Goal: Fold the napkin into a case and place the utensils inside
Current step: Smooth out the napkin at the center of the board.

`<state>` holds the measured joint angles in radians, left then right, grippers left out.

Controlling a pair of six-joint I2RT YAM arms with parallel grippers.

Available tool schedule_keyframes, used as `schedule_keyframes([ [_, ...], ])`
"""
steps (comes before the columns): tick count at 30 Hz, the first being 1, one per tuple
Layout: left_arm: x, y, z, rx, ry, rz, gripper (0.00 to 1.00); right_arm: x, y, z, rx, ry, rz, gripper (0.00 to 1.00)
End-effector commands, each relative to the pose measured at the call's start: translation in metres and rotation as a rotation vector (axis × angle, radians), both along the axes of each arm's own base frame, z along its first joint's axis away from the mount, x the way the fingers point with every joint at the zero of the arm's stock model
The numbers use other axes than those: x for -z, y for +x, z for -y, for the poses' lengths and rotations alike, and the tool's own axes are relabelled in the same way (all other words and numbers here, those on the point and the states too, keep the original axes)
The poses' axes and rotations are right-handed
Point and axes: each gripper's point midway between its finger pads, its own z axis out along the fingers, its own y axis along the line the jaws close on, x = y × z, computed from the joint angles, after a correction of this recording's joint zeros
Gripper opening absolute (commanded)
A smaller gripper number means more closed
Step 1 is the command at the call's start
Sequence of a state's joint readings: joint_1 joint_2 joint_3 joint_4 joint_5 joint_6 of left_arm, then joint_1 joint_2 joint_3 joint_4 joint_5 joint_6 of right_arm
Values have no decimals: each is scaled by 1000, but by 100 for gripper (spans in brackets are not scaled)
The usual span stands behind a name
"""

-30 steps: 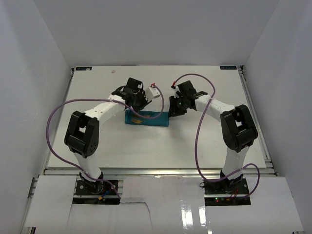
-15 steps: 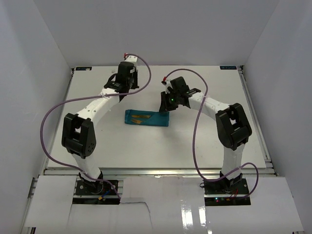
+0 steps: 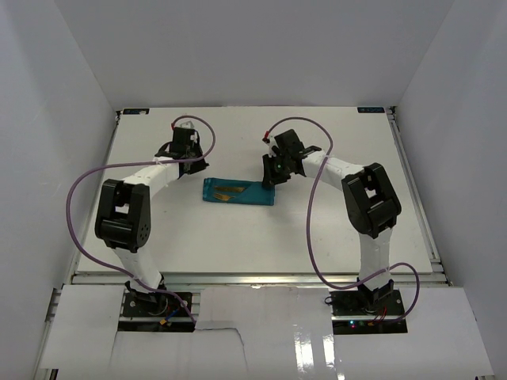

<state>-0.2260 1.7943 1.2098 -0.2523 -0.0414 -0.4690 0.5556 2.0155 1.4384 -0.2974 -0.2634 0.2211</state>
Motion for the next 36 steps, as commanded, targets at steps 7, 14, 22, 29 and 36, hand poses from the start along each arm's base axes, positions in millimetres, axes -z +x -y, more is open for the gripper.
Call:
schedule_keyframes([
  [7, -4, -4, 28, 125, -151, 59, 0, 2, 18, 9, 29, -29, 26, 20],
  [14, 26, -11, 25, 128, -156, 14, 0, 13, 18, 10, 29, -35, 3, 20],
  [22, 41, -16, 13, 116, -158, -1, 0, 16, 21, 13, 59, -46, -1, 21],
  [29, -27, 6, 23, 150, -202, 155, 0, -52, 36, 10, 58, 8, 134, 26],
  [36, -185, -6, -16, -36, -128, 365, 69, -169, 38, 61, 259, 33, 381, 32],
])
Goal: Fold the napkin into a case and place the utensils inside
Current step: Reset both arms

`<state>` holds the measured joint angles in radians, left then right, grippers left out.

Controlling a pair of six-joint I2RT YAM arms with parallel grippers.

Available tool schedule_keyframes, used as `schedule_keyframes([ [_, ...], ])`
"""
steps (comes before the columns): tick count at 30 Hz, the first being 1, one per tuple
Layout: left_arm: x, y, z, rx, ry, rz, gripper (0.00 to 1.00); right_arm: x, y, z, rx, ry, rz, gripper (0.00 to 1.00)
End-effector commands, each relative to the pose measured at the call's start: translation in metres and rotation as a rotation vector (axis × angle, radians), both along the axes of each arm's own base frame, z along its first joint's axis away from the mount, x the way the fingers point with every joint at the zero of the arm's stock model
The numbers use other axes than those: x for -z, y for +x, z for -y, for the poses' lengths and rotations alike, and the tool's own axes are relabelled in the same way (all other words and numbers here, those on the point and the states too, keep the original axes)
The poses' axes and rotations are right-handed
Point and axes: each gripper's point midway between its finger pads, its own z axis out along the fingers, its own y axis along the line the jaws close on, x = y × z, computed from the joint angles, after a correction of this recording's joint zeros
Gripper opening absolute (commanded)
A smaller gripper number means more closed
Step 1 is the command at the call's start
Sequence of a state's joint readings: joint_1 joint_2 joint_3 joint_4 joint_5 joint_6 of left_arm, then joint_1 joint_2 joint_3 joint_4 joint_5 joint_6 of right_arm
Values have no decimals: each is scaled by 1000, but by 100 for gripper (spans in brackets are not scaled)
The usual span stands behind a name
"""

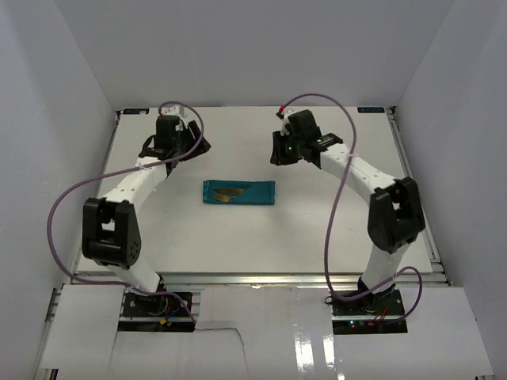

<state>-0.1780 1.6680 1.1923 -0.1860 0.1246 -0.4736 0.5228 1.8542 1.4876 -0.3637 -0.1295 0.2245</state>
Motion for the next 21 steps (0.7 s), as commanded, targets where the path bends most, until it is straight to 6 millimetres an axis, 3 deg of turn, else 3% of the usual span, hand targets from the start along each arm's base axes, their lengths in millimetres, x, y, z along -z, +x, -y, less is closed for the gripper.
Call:
schedule_keyframes([
  [1, -128, -24, -33, -171, 12, 181, 84, -102, 1, 57, 205, 24, 251, 35],
  [2, -153, -43, -41, -208, 0, 222, 98, -106, -6, 72, 257, 22, 255, 36],
  [3, -159, -54, -48, -248, -5, 222, 98, -106, -10, 94, 318, 11, 256, 46],
  [4, -146, -71, -59, -332, -19, 165, 98, -106, -26, 119, 393, -10, 270, 58],
  [5, -159, -91, -65, -370, -55, 191, 98, -103, -35, 135, 440, -24, 270, 77],
  [6, -155, -103, -69, -398, -74, 181, 98, -99, -43, 149, 489, -29, 269, 90],
  [7, -151, -113, -69, -413, -106, 176, 98, -113, -56, 170, 568, -32, 326, 90],
  [8, -136, -122, -70, -415, -102, 152, 98, -91, -70, 181, 594, -64, 298, 90],
  [9, -142, -134, -71, -409, -117, 179, 98, -89, -78, 188, 621, -62, 302, 90],
  [10, -135, -140, -71, -403, -111, 161, 98, -97, -90, 195, 643, -33, 334, 90],
  [11, -120, -146, -73, -405, -97, 130, 98, -95, -97, 201, 661, -32, 340, 90],
  [12, -115, -151, -74, -408, -92, 122, 98, -80, -106, 205, 661, -47, 325, 90],
  [13, -106, -154, -76, -413, -77, 98, 98, -84, -113, 210, 673, -37, 349, 90],
  [16, -90, -158, -79, -423, -49, 65, 98, -77, -125, 222, 702, -58, 359, 90],
  [21, -89, -156, -80, -457, -76, 52, 98, -80, -129, 223, 700, -38, 386, 90],
])
